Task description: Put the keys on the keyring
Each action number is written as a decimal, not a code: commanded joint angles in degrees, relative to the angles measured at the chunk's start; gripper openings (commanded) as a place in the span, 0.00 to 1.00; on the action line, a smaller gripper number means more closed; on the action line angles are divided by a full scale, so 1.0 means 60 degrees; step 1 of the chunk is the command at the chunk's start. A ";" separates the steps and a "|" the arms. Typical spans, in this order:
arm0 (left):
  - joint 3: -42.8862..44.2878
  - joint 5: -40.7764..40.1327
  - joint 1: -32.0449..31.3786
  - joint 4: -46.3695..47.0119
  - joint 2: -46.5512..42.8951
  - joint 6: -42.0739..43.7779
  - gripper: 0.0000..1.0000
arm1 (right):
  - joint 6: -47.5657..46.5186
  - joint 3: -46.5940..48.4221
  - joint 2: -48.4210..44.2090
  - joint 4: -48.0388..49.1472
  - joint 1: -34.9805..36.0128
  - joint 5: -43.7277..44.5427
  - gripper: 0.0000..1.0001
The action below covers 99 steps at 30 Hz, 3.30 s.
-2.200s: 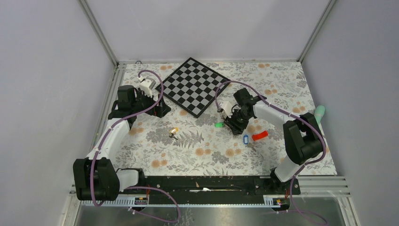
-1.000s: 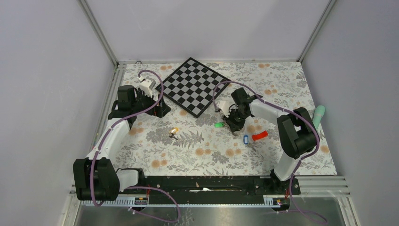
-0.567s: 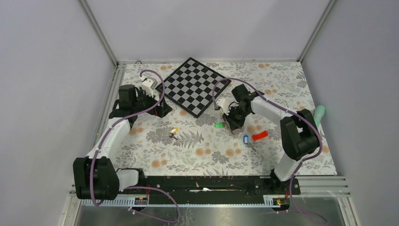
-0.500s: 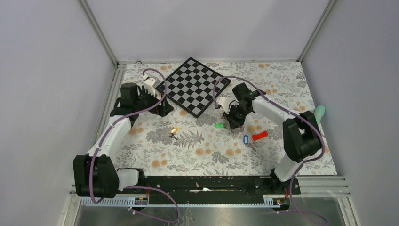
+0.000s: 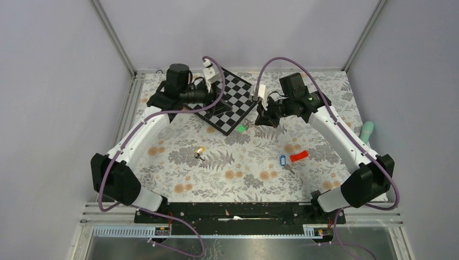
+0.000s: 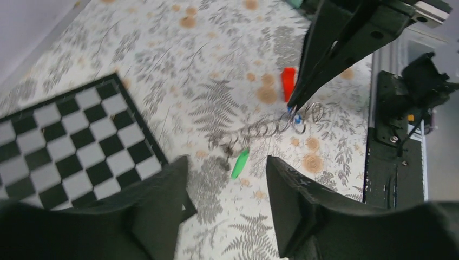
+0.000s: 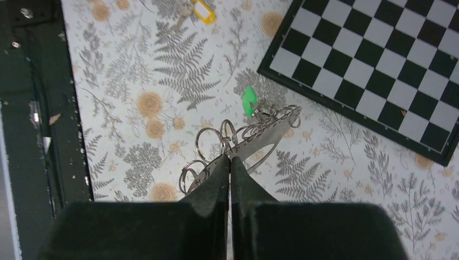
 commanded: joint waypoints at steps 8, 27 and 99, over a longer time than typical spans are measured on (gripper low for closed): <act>0.0378 0.2117 -0.1518 0.0007 0.0626 0.0906 0.50 | 0.1328 -0.0013 -0.0710 0.0899 0.0083 -0.2504 0.00; 0.0061 0.1213 -0.2403 -0.2416 0.0617 0.5182 0.33 | 0.1472 -0.0547 -0.0803 0.1179 0.0069 -0.2875 0.00; -0.3126 0.2851 -0.1001 0.5145 -0.0183 -0.1023 0.00 | 0.2124 -0.1869 -0.1542 0.2398 -0.0752 -0.3675 0.00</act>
